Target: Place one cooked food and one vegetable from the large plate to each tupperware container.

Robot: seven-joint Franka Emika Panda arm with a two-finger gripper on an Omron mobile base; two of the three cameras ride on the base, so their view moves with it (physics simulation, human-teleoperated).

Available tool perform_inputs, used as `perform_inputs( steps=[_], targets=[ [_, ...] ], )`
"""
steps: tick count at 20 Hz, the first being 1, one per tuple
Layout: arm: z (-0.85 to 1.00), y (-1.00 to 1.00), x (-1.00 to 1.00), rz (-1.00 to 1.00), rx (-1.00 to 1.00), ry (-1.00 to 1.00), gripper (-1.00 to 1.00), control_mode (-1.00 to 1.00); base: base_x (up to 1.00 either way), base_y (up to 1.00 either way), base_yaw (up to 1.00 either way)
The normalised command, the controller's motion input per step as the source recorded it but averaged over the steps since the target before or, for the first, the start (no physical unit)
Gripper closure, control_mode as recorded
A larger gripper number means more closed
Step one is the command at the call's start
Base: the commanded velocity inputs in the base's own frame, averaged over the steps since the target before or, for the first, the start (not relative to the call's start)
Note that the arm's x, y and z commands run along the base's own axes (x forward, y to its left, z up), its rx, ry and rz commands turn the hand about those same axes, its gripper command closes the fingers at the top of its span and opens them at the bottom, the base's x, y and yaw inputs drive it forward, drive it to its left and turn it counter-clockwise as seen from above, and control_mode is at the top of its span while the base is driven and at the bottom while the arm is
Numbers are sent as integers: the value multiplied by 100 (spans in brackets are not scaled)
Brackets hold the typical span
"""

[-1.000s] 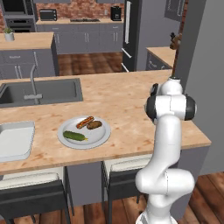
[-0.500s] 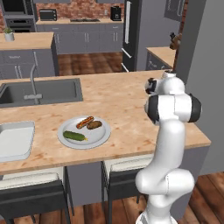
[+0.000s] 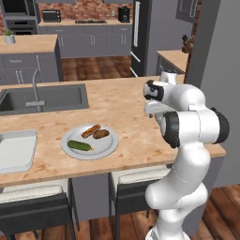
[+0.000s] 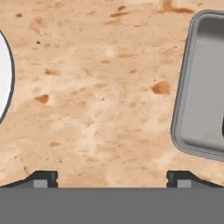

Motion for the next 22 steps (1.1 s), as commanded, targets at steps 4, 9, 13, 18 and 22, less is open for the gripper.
perform_inputs(
  steps=[4,9,13,18,22],
  targets=[
    [26,100,-58,24,0,0,-100,-100,0,0,0],
    [14,100,-54,25,0,0,-100,-100,0,0,0],
    [1,100,-36,36,-8,-2,-100,-100,0,0,0],
    [1,100,-8,40,-14,0,-100,-100,0,0,0],
    [0,100,-2,17,-7,0,-100,-100,0,0,0]
  ],
)
